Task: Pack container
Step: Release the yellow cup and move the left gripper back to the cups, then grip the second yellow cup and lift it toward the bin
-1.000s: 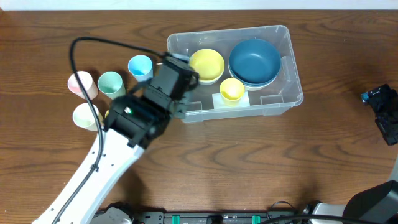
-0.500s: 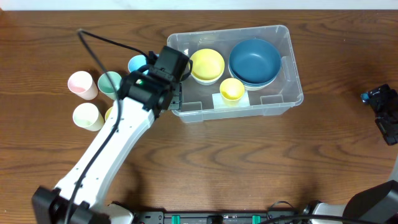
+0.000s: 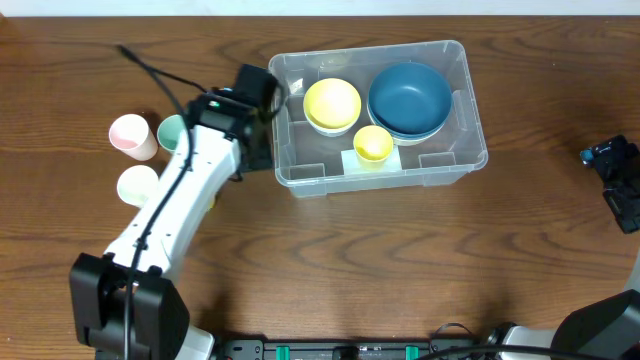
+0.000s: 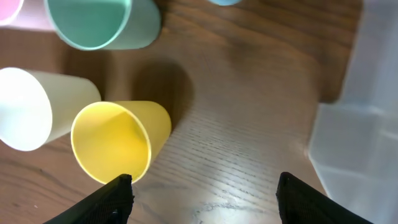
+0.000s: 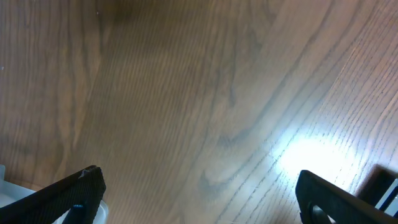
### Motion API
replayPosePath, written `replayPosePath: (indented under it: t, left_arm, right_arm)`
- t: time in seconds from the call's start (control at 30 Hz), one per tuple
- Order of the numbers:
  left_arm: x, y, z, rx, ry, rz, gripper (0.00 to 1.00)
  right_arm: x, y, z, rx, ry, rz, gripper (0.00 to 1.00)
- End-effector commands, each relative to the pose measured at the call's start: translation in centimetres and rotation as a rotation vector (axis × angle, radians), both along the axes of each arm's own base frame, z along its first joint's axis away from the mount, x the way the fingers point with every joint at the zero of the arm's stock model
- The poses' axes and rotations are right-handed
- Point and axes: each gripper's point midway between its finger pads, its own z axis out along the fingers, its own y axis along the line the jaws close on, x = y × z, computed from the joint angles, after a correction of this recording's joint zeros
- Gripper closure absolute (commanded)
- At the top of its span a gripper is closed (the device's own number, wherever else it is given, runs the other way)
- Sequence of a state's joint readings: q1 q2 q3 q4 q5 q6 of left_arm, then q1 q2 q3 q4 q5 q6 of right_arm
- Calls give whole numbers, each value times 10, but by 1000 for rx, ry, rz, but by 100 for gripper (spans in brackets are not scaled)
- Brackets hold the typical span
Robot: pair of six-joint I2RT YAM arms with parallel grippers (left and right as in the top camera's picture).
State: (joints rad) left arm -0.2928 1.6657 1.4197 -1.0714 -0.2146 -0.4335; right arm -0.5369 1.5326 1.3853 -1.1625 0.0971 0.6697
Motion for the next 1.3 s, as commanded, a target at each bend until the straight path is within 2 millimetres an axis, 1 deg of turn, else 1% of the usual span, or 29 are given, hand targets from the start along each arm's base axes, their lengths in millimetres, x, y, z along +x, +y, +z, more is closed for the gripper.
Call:
replayPosePath:
  t: [0.0,0.1,0.33,0.43,0.47,0.63,0.73,0.8,0.87,0.9,0.97,1.0,1.03,1.07,1.13,1.27]
  left_arm:
    - [-3,9,-6,-58,13,116,26]
    - [-3,18,-13,-79,13,171,26]
    - [-12,45,-41,-84,52,248,26]
    - [-16,51,-50,-82,59,265,27]
    - [-17,52,-54,-82,60,265,27]
    - [-20,49,-69,-98,61,259,36]
    - [-21,48,-76,-105,61,258,47]
    - [-23,48,-81,-105,61,258,51]
    - [-25,48,-86,-104,63,258,53]
    - [-26,49,-89,-104,64,258,56]
    - [-29,49,-95,-104,66,259,67]
    - [-31,49,-97,-103,69,259,75]
    - [-31,49,-98,-102,71,259,86]
    - [-31,49,-98,-102,73,254,94]
    - [-30,45,-97,-122,76,230,94]
    - [-26,28,-90,-205,92,149,94]
  right_arm:
    - [0,0,1,-2,-2,-10,1]
    - [0,0,1,-2,-2,-10,1]
    - [0,0,1,-2,-2,-10,1]
    - [0,0,1,-2,-2,-10,2]
    - [0,0,1,-2,-2,-10,1]
    - [-1,0,1,-2,-2,-10,1]
    - [-1,0,1,-2,-2,-10,1]
    - [0,0,1,-2,-2,-10,1]
    - [0,0,1,-2,-3,-10,1]
    - [0,0,1,-2,-2,-10,1]
    - [0,0,1,-2,-2,-10,1]
    - [0,0,1,-2,-2,-10,1]
    - [0,0,1,-2,-3,-10,1]
    - [0,0,1,-2,-2,-10,1]
    - [0,0,1,-2,-2,-10,1]
    - [-1,0,1,-2,-2,-10,1]
